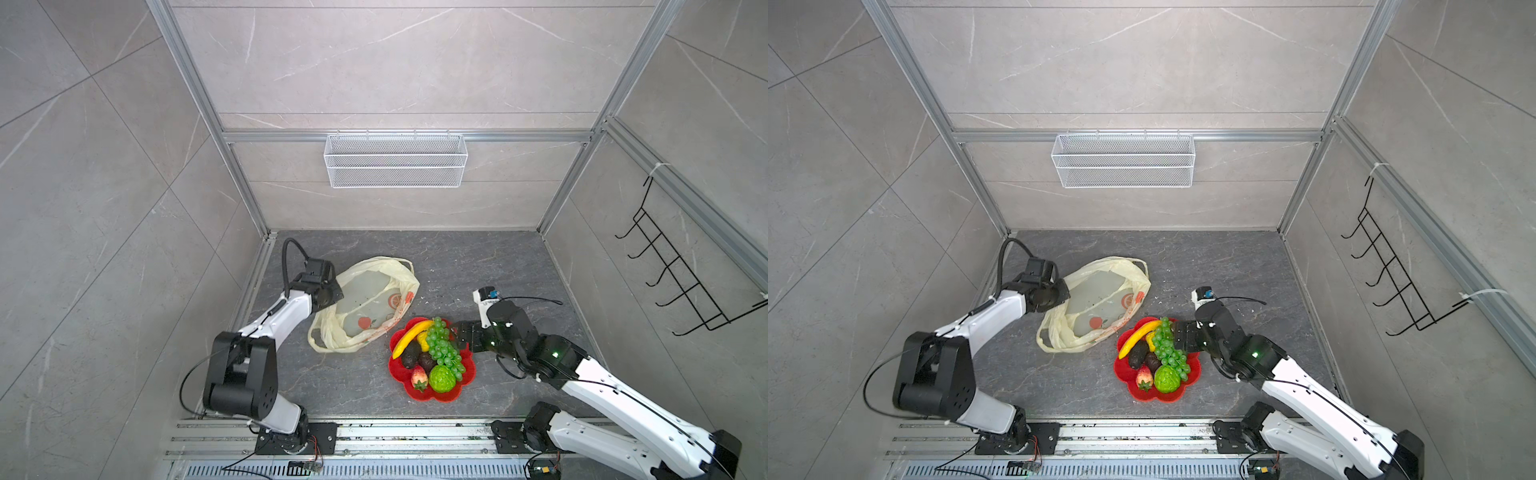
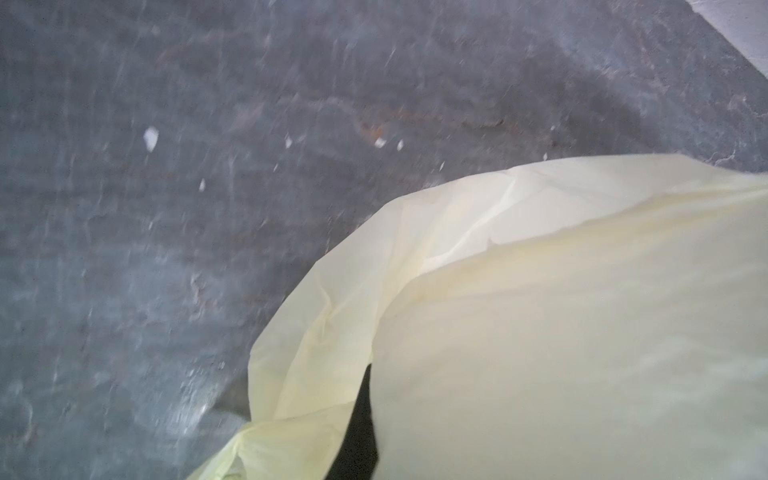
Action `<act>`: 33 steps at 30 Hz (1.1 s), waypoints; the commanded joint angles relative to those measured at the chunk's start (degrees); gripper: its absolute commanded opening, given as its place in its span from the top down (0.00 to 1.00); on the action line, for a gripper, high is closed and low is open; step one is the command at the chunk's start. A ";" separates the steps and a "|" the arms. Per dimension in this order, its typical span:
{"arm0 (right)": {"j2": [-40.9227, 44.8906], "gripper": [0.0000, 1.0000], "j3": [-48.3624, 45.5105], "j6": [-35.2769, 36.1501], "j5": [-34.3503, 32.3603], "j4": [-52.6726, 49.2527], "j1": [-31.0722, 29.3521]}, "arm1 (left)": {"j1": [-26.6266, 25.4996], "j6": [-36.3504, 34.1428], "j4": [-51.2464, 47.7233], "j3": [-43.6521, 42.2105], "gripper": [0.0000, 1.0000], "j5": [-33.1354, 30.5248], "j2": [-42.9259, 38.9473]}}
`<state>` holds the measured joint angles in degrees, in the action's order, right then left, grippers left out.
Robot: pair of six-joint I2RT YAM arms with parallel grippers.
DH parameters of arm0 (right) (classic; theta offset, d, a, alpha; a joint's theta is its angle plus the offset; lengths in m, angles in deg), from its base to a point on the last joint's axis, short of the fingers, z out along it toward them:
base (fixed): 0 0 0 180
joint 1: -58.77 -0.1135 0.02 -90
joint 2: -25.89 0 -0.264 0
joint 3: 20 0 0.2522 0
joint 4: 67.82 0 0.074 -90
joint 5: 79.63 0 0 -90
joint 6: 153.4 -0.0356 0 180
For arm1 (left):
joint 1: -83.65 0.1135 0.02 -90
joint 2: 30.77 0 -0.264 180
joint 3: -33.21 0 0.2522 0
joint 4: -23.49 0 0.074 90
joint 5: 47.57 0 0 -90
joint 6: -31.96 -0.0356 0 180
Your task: Take the fake fruits out of the plastic bag
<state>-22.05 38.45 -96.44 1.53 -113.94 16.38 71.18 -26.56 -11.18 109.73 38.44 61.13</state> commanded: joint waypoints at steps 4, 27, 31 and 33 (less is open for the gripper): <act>10.87 0.11 -7.63 -14.18 -4.86 -5.98 0.20 | -3.97 -9.07 -6.61 23.16 1.00 1.77 15.43; 22.25 0.00 -28.39 -32.85 2.39 8.83 0.00 | -11.00 -9.54 -27.65 60.32 0.12 -3.00 31.12; 21.46 0.00 -30.47 -33.82 4.19 12.84 0.05 | -11.00 -6.99 -21.18 42.25 0.05 -1.66 17.88; 21.22 0.00 -31.59 -34.76 4.69 14.72 -0.06 | -11.00 -5.66 -16.81 32.70 0.03 -1.46 10.73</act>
<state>-0.41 8.61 -129.24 4.78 -103.58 16.38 59.92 -35.37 -32.77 149.27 36.60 81.44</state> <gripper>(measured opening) 0.998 0.968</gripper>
